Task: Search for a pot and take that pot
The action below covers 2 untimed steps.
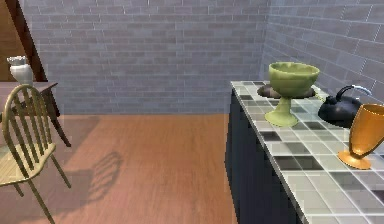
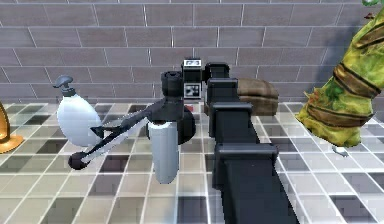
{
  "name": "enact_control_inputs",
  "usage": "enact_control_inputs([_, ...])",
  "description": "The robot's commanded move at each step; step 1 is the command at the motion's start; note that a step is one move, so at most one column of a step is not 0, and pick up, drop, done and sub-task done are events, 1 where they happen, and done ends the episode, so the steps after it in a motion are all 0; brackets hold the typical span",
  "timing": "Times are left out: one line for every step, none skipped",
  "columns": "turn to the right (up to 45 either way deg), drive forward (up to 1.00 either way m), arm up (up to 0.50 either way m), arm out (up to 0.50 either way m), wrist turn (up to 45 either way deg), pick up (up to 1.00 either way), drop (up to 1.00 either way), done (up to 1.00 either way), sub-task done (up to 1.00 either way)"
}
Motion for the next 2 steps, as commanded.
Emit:
enact_control_inputs([0.0,0.00,0.00,0.00,45.0,0.00,0.00,0.00,0.00])
enact_control_inputs([0.0,0.00,0.00,0.00,30.0,0.00,0.00,0.00,0.00])
